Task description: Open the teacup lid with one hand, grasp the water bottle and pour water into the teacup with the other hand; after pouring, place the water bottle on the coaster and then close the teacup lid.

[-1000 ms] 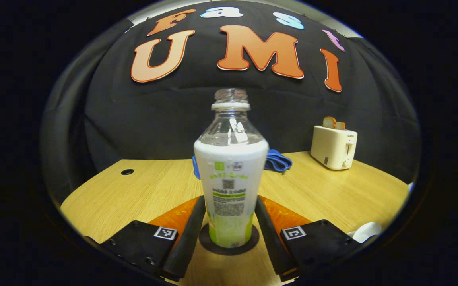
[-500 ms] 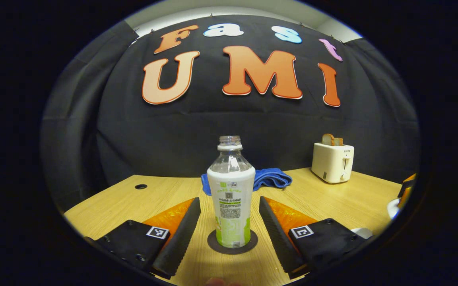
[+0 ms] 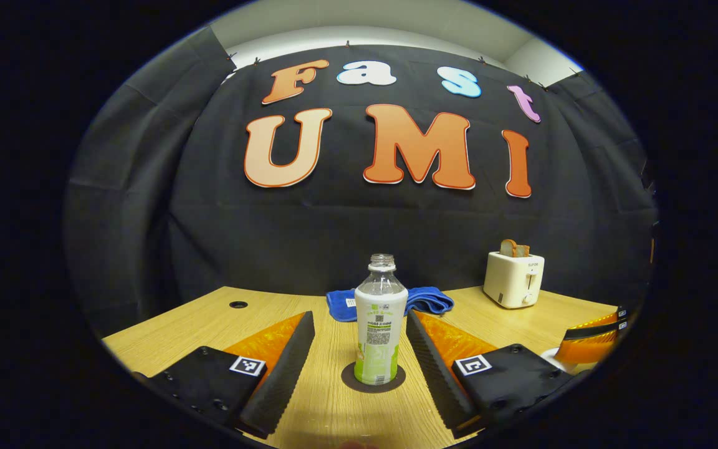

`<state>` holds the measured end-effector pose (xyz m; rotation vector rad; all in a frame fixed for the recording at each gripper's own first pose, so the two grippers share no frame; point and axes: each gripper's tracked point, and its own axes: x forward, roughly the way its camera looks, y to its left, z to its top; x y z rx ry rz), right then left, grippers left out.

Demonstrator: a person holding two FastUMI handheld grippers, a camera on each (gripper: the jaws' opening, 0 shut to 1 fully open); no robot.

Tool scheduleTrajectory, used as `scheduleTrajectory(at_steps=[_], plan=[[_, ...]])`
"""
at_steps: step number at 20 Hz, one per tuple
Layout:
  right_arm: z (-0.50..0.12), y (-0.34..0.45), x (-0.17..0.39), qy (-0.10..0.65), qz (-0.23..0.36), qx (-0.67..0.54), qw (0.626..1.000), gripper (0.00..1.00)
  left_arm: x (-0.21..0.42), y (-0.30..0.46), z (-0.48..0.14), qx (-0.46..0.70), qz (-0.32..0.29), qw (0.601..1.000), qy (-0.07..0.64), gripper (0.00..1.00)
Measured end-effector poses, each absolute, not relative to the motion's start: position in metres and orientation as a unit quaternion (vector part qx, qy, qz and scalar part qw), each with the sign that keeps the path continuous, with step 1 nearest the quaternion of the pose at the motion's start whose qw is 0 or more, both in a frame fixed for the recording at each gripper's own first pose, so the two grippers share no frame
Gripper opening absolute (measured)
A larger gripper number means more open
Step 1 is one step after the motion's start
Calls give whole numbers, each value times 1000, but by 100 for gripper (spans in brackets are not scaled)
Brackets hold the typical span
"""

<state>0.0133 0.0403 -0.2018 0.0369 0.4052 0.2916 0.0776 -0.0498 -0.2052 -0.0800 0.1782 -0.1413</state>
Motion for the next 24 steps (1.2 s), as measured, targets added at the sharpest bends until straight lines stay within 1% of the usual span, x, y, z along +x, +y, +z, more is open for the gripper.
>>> scheduleTrajectory(at_steps=[3, 8, 15, 16, 20, 22, 23, 24], plan=[[-216, 46, 15, 219, 145, 18, 965, 23, 69, -40, -195, -22, -56, 995, 77, 94], [-230, 55, 15, 234, 147, 4, 961, 23, 55, -33, -181, -17, -49, 997, 57, 95], [-240, 49, 19, 245, 133, -1, 960, 23, 37, -32, -163, -21, -42, 999, 29, 94], [-239, 48, 19, 244, 132, -1, 961, 23, 35, -32, -160, -21, -42, 999, 27, 93], [-242, 49, 22, 241, 131, -4, 962, 23, 34, -34, -166, -26, -44, 998, 34, 93], [-241, 49, 22, 240, 131, -8, 962, 23, 33, -35, -170, -33, -46, 998, 41, 95], [-241, 49, 22, 240, 132, -9, 962, 23, 34, -36, -172, -36, -46, 997, 43, 95], [-240, 49, 21, 241, 133, -8, 961, 26, 33, -36, -173, -36, -46, 997, 43, 95]])
